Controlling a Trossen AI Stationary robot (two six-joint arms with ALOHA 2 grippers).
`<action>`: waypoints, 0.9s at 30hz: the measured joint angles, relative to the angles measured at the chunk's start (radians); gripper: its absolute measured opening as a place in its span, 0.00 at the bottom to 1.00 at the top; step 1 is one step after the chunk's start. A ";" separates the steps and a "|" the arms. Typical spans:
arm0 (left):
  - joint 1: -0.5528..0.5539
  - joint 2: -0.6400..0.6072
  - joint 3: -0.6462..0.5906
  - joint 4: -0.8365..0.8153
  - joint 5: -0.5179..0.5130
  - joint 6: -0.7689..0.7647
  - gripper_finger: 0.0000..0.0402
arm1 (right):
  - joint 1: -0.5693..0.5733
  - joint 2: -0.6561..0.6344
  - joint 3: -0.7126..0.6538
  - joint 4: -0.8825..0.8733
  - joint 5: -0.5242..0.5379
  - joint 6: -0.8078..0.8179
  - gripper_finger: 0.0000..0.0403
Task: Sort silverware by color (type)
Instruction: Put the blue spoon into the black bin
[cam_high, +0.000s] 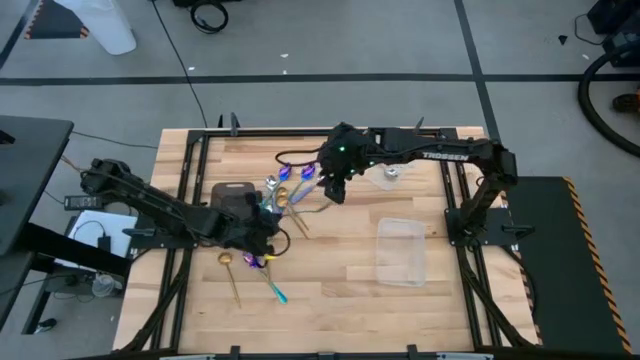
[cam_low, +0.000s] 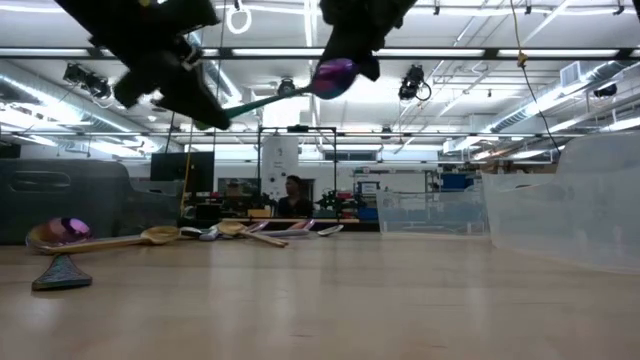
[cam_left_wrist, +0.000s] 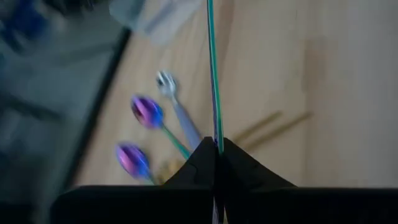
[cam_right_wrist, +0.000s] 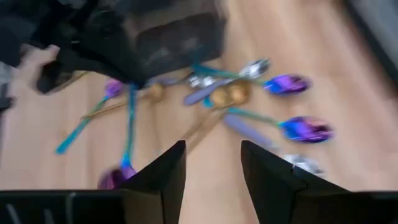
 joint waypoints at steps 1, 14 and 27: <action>-0.007 -0.021 0.000 -0.044 0.012 -0.073 0.03 | 0.000 -0.012 0.000 0.004 0.031 -0.008 0.40; -0.176 -0.167 0.000 -0.562 0.099 -0.920 0.05 | 0.025 -0.069 -0.087 0.245 0.178 -0.116 0.40; -0.441 -0.163 0.000 -0.834 0.176 -1.519 0.04 | -0.023 -0.069 -0.149 0.309 0.178 -0.133 0.40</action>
